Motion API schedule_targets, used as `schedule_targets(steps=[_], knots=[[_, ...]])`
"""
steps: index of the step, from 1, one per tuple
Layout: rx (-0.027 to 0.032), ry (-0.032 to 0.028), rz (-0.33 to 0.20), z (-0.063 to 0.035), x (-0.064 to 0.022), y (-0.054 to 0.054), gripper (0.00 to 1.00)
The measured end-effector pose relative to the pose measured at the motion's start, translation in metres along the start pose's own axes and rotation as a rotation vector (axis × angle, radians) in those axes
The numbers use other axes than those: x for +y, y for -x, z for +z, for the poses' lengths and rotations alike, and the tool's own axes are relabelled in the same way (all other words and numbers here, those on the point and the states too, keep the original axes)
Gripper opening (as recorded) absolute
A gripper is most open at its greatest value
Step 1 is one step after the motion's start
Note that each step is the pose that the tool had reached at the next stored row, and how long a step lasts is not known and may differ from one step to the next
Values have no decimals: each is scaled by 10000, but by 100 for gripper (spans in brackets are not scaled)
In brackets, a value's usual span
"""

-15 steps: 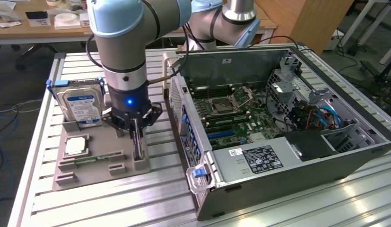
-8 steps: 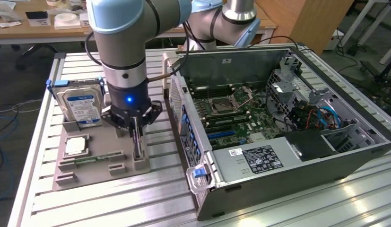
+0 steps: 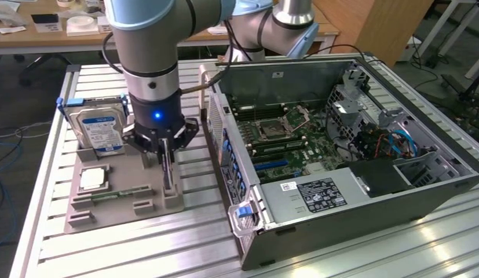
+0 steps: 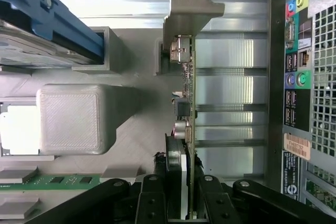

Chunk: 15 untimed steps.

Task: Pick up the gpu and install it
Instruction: 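Pick up the gpu and move the gpu toward the slot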

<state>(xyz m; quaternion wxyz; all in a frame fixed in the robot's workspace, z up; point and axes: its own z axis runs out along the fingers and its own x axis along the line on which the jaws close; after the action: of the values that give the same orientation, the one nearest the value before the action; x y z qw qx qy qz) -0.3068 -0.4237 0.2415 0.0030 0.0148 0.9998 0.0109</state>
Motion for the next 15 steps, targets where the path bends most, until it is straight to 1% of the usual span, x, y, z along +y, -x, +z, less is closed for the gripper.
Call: schedule_targets(steps=[5, 15], knots=[[0, 2, 1, -92, 2, 0, 28], [0, 1, 1, -172, 4, 1, 28]])
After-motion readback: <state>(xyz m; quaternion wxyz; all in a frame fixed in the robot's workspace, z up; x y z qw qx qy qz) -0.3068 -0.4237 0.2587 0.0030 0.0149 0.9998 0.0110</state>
